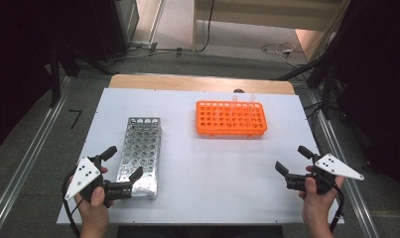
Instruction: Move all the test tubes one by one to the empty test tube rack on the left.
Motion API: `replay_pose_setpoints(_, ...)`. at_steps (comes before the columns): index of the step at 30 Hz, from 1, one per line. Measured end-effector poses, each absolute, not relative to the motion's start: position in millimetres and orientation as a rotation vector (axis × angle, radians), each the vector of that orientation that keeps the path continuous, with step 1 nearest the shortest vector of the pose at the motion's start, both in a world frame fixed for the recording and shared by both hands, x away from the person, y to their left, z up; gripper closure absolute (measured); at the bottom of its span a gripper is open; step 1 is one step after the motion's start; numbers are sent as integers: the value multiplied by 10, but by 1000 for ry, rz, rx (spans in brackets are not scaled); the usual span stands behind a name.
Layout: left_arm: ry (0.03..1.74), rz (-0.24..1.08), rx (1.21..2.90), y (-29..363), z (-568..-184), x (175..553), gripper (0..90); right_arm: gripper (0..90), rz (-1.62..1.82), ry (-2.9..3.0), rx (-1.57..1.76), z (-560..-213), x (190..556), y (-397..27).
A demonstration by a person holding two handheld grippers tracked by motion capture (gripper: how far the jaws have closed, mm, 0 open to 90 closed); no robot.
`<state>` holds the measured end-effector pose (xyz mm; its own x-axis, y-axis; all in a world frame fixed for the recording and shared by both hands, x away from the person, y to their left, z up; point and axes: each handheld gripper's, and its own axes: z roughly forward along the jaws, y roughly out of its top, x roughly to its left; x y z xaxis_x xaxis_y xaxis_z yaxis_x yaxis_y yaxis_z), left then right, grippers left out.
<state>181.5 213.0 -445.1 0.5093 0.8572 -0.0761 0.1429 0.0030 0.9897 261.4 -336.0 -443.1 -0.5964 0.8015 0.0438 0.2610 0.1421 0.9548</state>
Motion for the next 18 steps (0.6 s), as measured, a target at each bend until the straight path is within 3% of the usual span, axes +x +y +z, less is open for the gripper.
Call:
replay_pose_setpoints(11,903,693,1499,2068,-4433,1882,0,12,1482,1975,1064,-4333,2916,-3237)
replay_pose_setpoints(18,908,689,1496,2084,-4436,1876,0,41,1443,2062,1051,-4356,3292,-3001)
